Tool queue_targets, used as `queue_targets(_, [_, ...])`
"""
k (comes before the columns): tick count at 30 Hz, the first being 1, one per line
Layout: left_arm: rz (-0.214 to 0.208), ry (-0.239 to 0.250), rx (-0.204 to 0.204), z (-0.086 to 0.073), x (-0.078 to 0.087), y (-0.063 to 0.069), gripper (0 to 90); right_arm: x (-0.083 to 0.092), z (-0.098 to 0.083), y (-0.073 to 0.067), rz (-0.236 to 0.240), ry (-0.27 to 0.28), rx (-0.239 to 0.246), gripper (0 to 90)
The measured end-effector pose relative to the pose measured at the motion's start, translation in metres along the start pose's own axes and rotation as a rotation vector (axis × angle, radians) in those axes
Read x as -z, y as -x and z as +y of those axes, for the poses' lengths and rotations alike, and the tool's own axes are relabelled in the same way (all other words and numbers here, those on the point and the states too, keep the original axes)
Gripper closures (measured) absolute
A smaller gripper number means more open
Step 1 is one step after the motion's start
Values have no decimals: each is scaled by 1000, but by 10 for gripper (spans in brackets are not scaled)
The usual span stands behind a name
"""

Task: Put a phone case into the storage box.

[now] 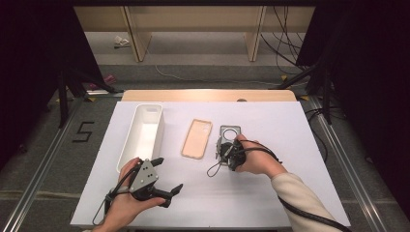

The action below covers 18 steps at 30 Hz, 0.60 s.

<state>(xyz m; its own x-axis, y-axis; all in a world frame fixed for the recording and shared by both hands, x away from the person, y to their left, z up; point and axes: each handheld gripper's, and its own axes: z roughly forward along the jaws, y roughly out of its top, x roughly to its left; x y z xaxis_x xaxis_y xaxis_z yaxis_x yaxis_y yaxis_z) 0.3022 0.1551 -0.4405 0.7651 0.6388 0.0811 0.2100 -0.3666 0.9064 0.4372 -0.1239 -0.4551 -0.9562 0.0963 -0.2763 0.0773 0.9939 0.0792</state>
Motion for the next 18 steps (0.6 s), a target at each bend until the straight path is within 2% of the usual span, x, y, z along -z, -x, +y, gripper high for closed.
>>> queue_targets(3, [-2,1,-1,0,0,0,5,0,2,-1,1,-20,-1,565])
queue_targets(6, [-1,1,-1,0,0,0,5,-1,2,-1,-1,-17,11,591])
queue_targets(14, [-7,0,-5,0,0,1,5,0,3,-4,31,-26,42,728])
queue_targets(18, [-7,-1,-5,0,0,1,5,0,4,-6,40,-31,40,774])
